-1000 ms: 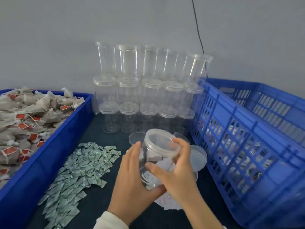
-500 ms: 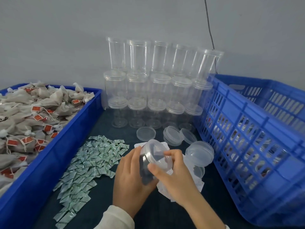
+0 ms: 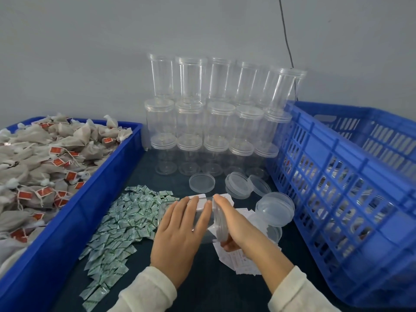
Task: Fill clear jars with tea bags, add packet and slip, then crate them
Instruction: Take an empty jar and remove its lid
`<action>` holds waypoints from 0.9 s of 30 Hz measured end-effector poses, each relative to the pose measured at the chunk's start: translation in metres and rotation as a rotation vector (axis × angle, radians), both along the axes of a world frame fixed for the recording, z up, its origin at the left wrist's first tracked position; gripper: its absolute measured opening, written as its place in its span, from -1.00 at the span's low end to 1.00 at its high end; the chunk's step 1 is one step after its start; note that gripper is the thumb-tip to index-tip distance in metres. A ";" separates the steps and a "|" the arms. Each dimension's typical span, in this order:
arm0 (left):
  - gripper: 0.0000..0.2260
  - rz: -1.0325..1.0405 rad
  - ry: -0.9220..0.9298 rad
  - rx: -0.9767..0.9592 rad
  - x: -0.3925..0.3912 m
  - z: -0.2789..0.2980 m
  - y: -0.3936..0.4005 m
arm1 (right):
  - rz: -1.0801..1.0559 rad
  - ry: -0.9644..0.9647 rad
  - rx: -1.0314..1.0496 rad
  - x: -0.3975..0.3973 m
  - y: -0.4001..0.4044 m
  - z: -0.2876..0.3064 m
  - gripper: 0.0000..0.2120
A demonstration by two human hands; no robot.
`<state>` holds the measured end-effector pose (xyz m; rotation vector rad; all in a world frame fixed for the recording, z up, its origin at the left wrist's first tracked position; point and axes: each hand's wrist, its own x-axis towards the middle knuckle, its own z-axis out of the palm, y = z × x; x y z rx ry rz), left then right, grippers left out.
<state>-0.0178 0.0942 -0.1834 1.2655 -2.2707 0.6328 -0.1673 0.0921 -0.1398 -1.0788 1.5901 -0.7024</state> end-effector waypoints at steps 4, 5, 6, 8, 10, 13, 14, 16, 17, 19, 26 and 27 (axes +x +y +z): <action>-0.18 0.013 0.030 0.058 -0.002 0.001 -0.001 | -0.016 -0.105 -0.067 0.005 -0.002 -0.009 -0.57; -0.18 0.019 0.055 0.086 -0.003 0.003 -0.002 | -0.010 -0.087 -0.131 0.006 -0.003 -0.013 -0.60; -0.17 0.022 0.092 0.123 -0.004 0.005 -0.002 | -0.002 -0.031 -0.214 0.007 -0.005 -0.016 -0.63; -0.15 0.022 0.165 0.207 -0.006 0.011 -0.002 | 0.031 0.090 -0.370 0.006 -0.005 -0.016 -0.69; -0.16 0.004 0.224 0.269 -0.005 0.018 -0.003 | 0.096 0.184 -0.490 0.002 -0.004 -0.011 -0.78; -0.15 -0.023 0.251 0.337 -0.001 0.023 -0.004 | 0.233 0.292 -0.539 -0.010 0.000 -0.001 -0.70; -0.13 -0.027 0.242 0.355 0.001 0.024 -0.005 | 0.275 0.302 -0.536 -0.015 0.000 0.001 -0.65; -0.10 -0.041 0.218 0.380 0.004 0.026 -0.005 | 0.354 0.322 -0.527 -0.023 -0.001 0.004 -0.52; -0.11 -0.052 0.210 0.391 0.006 0.026 -0.005 | 0.397 0.332 -0.520 -0.028 -0.001 0.004 -0.44; -0.12 -0.073 0.195 0.406 0.009 0.025 -0.006 | 0.511 0.330 -0.507 -0.038 -0.003 0.006 -0.33; -0.12 -0.052 0.107 0.392 0.011 0.019 -0.002 | 0.596 0.205 -0.363 -0.054 -0.006 0.011 0.00; -0.13 -0.051 0.098 0.369 0.011 0.018 -0.002 | 0.468 0.144 -0.313 -0.052 -0.006 0.012 0.00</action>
